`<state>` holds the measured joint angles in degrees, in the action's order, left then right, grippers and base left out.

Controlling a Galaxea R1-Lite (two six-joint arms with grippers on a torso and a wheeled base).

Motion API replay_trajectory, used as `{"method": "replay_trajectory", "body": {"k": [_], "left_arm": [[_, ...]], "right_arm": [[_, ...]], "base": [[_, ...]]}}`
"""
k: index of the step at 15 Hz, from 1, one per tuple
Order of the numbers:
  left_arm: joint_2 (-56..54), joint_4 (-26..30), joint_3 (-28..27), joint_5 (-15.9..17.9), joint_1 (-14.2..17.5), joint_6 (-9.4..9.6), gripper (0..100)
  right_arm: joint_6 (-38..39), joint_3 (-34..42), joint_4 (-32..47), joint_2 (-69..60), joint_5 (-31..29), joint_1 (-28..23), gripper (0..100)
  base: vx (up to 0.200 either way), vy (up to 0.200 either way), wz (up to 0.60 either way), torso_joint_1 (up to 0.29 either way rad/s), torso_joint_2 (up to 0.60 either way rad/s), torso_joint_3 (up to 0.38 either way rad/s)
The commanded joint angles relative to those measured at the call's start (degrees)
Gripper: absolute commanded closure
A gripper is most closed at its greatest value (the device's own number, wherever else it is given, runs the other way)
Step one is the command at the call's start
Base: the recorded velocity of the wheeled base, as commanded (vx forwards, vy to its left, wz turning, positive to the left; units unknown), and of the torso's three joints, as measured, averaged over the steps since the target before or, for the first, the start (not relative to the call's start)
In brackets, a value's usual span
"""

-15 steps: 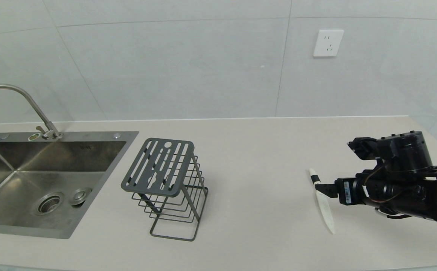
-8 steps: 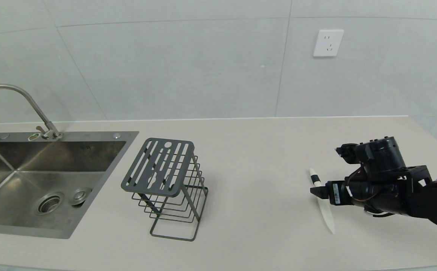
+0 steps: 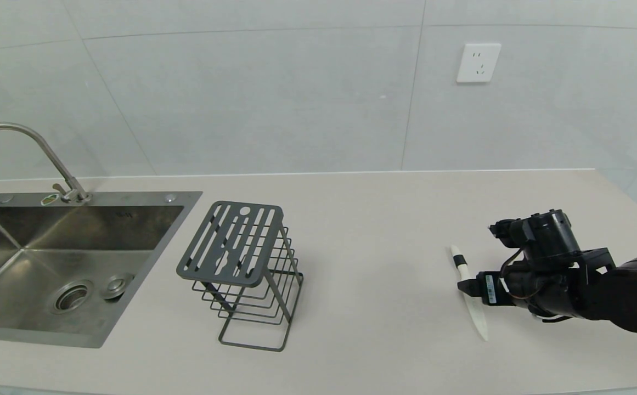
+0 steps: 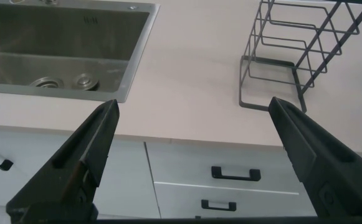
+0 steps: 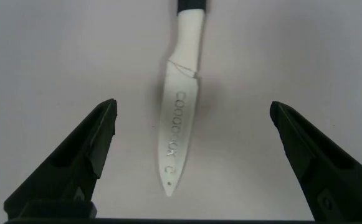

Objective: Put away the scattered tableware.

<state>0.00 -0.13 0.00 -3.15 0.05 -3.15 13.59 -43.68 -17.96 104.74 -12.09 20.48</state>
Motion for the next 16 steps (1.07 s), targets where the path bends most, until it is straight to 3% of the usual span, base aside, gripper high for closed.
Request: {"method": "replay_trajectory", "body": {"k": [1, 5, 11, 16], "left_arm": [[0.0, -0.04, 0.0, -0.02, 0.04, -0.02, 0], [0.0, -0.04, 0.0, -0.02, 0.04, 0.07, 0], [0.0, -0.04, 0.0, -0.02, 0.04, 0.07, 0], [0.0, -0.04, 0.0, -0.02, 0.04, 0.07, 0]], "right_arm": [[0.65, -0.79, -0.15, 1.96, -0.04, -0.09, 0], [0.21, -1.41, -4.37, 5.3, 0.14, 0.0, 0], [-1.64, -4.22, -4.19, 8.11, -4.17, 0.79, 0], [-1.55, -6.42, -4.19, 10.22, -4.34, 1.58, 0]], "base": [[0.0, 0.0, 0.0, 0.0, 0.0, 0.0], [0.0, 0.0, 0.0, 0.0, 0.0, 0.0], [0.0, 0.0, 0.0, 0.0, 0.0, 0.0], [0.0, 0.0, 0.0, 0.0, 0.0, 0.0]]}}
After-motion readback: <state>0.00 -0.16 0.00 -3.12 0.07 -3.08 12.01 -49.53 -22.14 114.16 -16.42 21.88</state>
